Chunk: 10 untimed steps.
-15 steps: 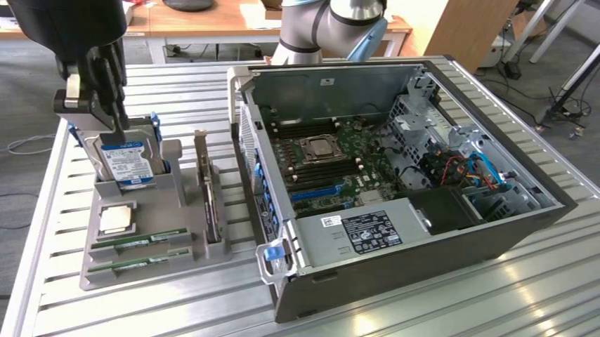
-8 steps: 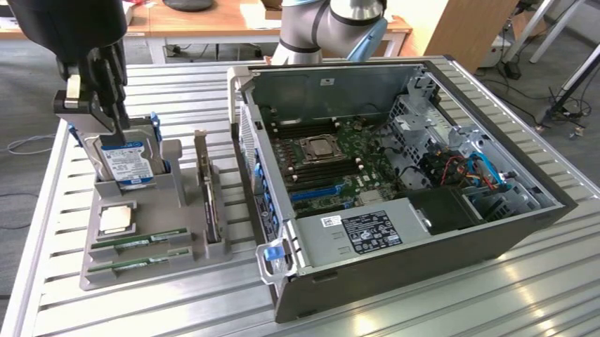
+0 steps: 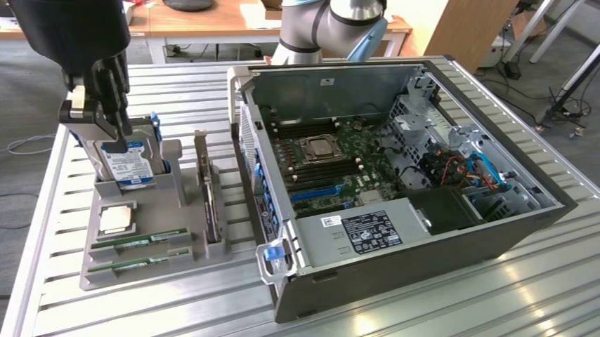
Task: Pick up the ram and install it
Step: 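Pick up the ram and move it above insertion slot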
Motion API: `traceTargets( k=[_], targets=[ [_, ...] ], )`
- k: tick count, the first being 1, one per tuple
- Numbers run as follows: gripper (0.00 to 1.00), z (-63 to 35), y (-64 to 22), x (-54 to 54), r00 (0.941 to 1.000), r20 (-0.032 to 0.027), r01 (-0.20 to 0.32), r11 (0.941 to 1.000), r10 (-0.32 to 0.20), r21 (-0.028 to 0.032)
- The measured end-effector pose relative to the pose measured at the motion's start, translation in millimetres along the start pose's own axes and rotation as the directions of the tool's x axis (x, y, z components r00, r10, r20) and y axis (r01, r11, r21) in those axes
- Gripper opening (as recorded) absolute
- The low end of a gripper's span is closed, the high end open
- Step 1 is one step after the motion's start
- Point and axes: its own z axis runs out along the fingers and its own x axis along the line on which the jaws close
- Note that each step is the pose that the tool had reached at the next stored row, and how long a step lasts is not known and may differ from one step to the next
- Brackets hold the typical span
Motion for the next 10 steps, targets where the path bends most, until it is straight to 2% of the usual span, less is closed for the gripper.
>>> traceTargets(
  k=[10],
  targets=[
    [0.36,14.7,-0.7,0.4,1.0,0.0003,0.0,1.0,0.0,0.0]
  ],
)
